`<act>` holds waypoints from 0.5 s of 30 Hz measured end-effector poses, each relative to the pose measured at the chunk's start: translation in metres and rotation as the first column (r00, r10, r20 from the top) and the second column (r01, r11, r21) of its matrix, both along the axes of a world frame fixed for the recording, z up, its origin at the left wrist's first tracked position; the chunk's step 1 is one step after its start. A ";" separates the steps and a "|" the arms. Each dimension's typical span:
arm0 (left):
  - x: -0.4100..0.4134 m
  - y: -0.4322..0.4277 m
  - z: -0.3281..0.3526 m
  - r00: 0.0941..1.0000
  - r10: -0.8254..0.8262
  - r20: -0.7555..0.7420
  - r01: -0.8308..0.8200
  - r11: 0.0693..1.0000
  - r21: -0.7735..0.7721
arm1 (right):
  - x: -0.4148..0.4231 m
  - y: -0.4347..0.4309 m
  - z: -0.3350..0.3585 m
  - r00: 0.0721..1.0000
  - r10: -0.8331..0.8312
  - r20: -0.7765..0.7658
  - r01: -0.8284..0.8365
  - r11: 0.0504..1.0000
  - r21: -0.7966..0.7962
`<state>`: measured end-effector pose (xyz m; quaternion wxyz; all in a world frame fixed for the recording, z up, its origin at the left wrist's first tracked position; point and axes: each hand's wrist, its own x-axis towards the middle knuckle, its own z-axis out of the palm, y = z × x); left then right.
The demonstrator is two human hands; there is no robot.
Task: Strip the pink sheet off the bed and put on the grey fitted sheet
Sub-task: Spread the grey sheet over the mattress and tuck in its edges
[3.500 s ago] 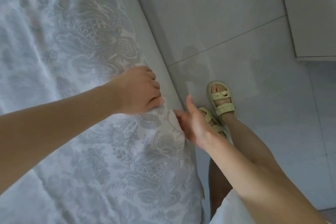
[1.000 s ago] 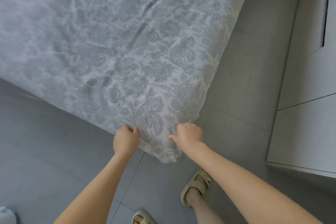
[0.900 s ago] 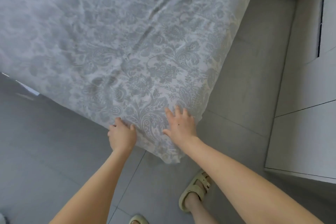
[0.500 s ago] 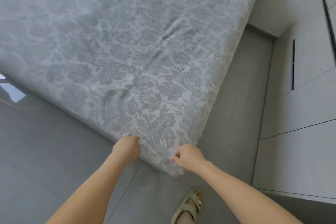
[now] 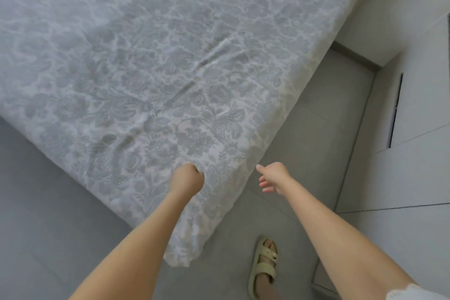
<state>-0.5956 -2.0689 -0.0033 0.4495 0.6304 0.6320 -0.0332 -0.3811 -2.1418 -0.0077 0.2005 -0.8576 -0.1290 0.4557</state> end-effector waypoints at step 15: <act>0.149 -0.074 -0.107 -0.276 0.960 -0.037 -0.672 -0.220 -0.707 | 0.056 0.041 -0.149 0.988 0.110 -0.110 -0.116 0.992 -0.050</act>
